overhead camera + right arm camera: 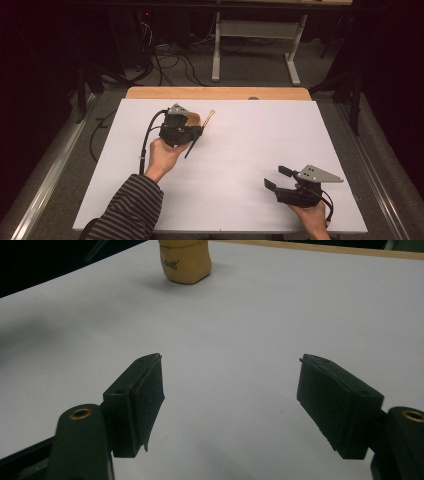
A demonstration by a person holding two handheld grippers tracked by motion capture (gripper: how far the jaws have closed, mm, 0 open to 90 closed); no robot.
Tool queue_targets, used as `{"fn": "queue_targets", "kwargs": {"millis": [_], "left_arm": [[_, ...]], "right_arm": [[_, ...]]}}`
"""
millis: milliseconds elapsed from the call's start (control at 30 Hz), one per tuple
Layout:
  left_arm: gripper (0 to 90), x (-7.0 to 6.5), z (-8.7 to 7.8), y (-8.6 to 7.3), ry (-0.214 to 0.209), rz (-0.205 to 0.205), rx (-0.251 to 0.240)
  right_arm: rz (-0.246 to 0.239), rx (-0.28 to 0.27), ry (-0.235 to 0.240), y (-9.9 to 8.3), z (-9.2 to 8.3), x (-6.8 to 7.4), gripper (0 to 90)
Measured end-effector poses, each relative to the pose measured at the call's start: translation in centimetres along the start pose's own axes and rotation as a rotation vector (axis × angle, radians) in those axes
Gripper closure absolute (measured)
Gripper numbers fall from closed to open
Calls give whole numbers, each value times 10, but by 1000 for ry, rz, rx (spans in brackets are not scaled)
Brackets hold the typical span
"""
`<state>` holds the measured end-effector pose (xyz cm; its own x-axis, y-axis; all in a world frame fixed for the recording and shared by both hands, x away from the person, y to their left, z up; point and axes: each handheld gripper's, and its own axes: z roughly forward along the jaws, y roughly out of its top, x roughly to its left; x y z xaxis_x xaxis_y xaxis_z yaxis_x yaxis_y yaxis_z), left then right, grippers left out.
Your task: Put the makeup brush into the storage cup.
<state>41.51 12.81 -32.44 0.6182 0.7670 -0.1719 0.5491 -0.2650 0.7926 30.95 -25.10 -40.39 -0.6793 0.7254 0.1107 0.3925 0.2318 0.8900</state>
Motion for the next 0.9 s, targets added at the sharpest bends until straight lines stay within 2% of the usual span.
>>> {"fn": "queue_targets", "kwargs": {"millis": [233, 433, 533, 700, 900], "left_arm": [[831, 5, 2, 9, 3, -1, -14], [831, 9, 1, 18, 11, -3, -51], [831, 13, 4, 24, 20, 14, -49], [831, 21, 6, 28, 35, 6, -61], [831, 32, 9, 29, 49, -12, -98]], "right_arm": [[7, 6, 3, 0, 0, 0, 284], [8, 3, 1, -1, -1, 0, 284], [-23, 6, -3, 1, -2, 1, 287], [-24, 15, -3, 1, -1, 2, 287], [-20, 17, 2, 1, 0, 1, 287]]}}
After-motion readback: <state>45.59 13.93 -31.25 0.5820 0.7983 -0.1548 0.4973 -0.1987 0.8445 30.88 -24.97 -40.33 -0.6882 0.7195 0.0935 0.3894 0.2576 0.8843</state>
